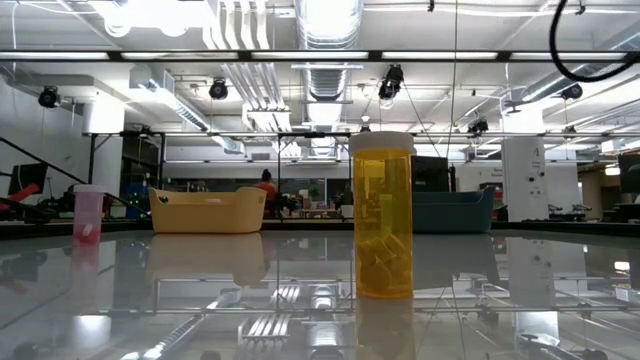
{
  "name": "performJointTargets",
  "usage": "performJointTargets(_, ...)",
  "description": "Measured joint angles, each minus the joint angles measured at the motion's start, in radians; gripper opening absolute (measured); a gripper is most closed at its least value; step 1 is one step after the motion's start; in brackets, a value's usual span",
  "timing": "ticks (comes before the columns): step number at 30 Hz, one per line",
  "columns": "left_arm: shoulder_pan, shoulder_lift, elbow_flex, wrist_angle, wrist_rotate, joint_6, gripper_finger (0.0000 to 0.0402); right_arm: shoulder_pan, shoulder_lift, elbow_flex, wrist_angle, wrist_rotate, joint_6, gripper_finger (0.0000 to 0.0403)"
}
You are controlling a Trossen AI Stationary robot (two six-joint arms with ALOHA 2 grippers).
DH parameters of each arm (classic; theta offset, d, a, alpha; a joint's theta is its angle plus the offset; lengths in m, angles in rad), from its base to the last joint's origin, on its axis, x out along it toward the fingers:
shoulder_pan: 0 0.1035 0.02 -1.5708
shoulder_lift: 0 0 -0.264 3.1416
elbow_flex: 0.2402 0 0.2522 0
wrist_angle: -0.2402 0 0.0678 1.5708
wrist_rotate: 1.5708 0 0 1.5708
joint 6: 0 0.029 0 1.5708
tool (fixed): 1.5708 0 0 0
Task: Pick and place medicine bottles into bin by pill shape (circle, oval)
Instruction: Put the right blue capsule bottle into the blue bin
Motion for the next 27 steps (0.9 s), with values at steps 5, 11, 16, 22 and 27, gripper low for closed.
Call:
performJointTargets(5, -0.046, 0.006, 0.000, 0.002, -0.001, -0.014, 0.0212, 0.047, 0.027, 0.000, -0.022, -0.018, 0.035, 0.0209)
performJointTargets(11, -0.073, 0.005, 0.000, 0.002, -0.002, -0.025, 0.0212, 0.101, 0.072, 0.000, -0.030, -0.018, 0.035, 0.0195)
performJointTargets(16, -0.073, 0.012, 0.000, 0.000, -0.005, -0.022, 0.0212, 0.106, 0.109, 0.000, -0.038, -0.010, 0.095, 0.0195)
performJointTargets(22, -0.073, 0.014, 0.000, 0.001, -0.005, -0.009, 0.0212, 0.112, 0.128, 0.001, -0.041, -0.010, 0.112, 0.0251)
performJointTargets(27, -0.073, 0.016, 0.000, 0.001, -0.008, 0.010, 0.0212, 0.116, 0.133, 0.000, -0.053, -0.010, 0.112, 0.0292)
